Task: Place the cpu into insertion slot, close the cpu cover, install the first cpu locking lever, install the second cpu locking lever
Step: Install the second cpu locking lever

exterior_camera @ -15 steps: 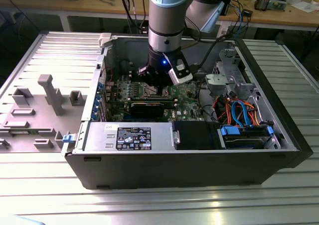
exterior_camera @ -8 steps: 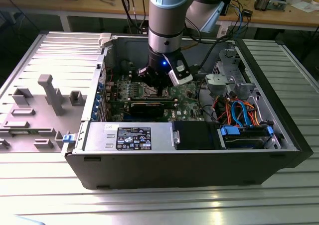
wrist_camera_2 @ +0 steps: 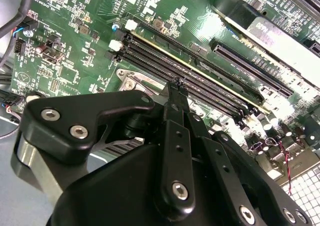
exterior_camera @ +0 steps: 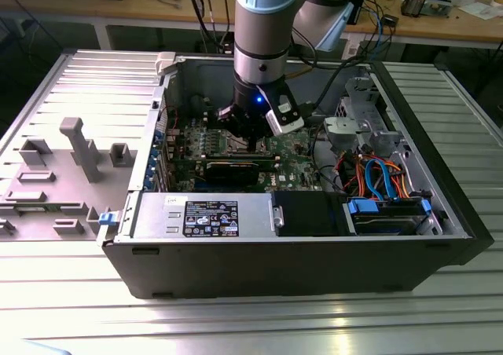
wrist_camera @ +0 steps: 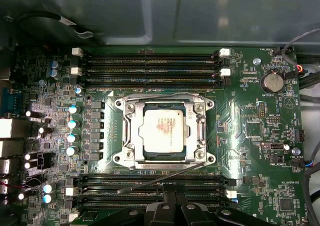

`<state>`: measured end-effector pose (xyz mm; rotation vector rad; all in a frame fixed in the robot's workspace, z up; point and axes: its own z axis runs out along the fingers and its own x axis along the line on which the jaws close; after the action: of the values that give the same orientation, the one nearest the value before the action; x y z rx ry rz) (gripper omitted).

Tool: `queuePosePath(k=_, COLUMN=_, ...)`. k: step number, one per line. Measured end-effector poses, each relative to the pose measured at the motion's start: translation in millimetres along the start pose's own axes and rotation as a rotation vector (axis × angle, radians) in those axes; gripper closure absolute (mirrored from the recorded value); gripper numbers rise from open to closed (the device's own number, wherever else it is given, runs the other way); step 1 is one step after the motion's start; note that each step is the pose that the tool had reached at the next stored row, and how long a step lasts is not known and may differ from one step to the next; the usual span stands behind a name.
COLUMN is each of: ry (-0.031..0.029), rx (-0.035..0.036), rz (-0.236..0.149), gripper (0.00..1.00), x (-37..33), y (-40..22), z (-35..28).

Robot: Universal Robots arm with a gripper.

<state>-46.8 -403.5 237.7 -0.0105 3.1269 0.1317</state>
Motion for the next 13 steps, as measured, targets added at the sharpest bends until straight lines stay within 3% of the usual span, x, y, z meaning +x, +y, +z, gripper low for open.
queuePosePath(k=2, ry=0.0005, rx=0.0, rz=0.0, gripper=0.89, x=-0.2, y=0.0, z=0.0)
queuePosePath(k=3, ry=0.0043, rx=-0.0003, rz=0.0, gripper=0.89, x=-0.8, y=0.1, z=0.1)
queuePosePath(k=4, ry=0.013, rx=-0.0004, rz=0.001, gripper=0.89, x=-1.2, y=0.1, z=0.1)
queuePosePath(k=6, ry=0.043, rx=-0.0045, rz=0.004, gripper=0.89, x=-1.4, y=0.0, z=0.0)
queuePosePath(k=7, ry=0.0542, rx=-0.0122, rz=0.005, gripper=0.89, x=-1.4, y=0.0, z=0.0)
queuePosePath(k=8, ry=0.0599, rx=-0.0284, rz=0.005, gripper=0.89, x=-1.5, y=0.0, z=0.0)
queuePosePath(k=9, ry=0.0609, rx=-0.0453, rz=0.003, gripper=0.89, x=-1.4, y=0.0, z=0.0)
queuePosePath(k=11, ry=0.0613, rx=-0.0682, rz=-0.002, gripper=0.89, x=-0.4, y=-0.9, z=0.5)
queuePosePath(k=13, ry=0.0632, rx=-0.0775, rz=-0.017, gripper=0.89, x=2.2, y=-4.0, z=3.2)
